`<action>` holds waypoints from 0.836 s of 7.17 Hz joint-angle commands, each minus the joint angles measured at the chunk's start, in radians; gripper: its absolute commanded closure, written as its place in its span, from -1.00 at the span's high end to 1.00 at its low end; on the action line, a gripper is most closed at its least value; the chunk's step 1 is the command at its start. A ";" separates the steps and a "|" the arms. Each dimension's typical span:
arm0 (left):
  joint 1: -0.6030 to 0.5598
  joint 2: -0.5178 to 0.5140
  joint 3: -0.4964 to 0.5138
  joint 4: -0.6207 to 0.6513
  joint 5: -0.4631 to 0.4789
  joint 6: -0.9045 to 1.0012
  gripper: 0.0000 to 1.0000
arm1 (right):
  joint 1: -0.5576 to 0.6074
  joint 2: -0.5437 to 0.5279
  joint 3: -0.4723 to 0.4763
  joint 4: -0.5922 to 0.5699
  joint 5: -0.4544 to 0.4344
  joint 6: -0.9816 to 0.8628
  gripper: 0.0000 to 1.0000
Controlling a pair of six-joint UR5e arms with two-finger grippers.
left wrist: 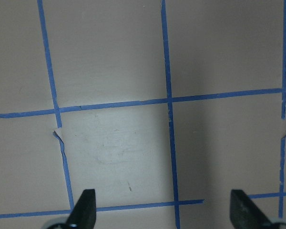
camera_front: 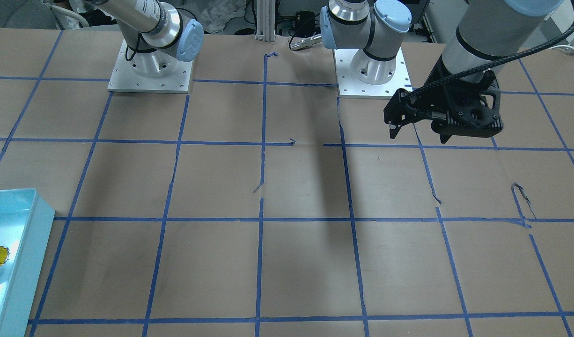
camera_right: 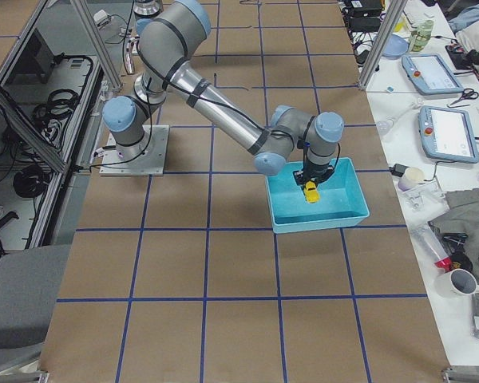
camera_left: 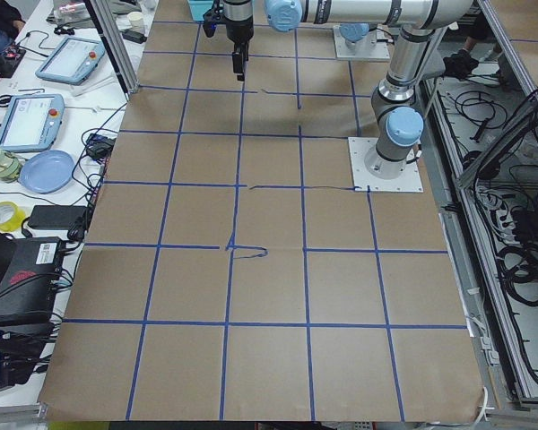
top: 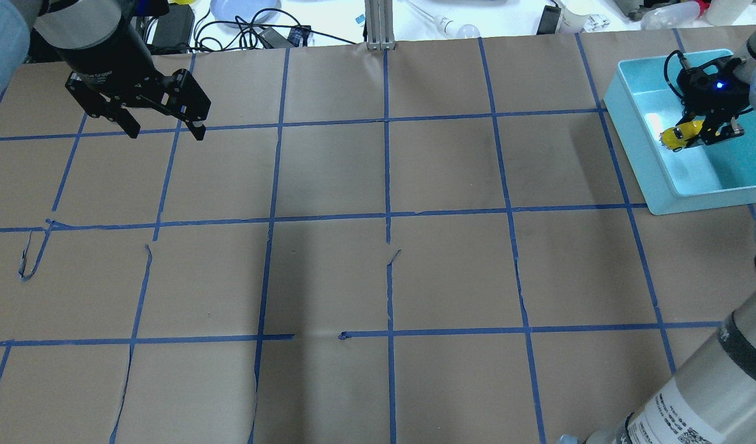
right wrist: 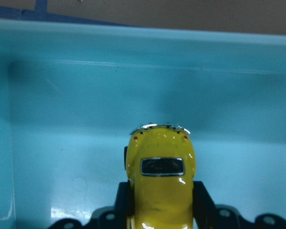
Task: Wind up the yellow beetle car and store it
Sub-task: 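Lift the car with the right gripper and move it into the blue tray, then lower the car onto the tray floor and open the right gripper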
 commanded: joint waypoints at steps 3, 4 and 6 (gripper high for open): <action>0.000 0.000 -0.002 0.000 0.000 0.000 1.00 | -0.041 0.009 0.055 -0.053 0.027 0.002 0.61; 0.000 0.000 0.000 0.000 0.000 0.000 1.00 | -0.041 0.009 0.059 -0.053 0.023 0.011 1.00; 0.003 0.000 0.000 0.000 0.000 0.000 1.00 | -0.039 -0.053 0.047 0.017 0.023 0.078 1.00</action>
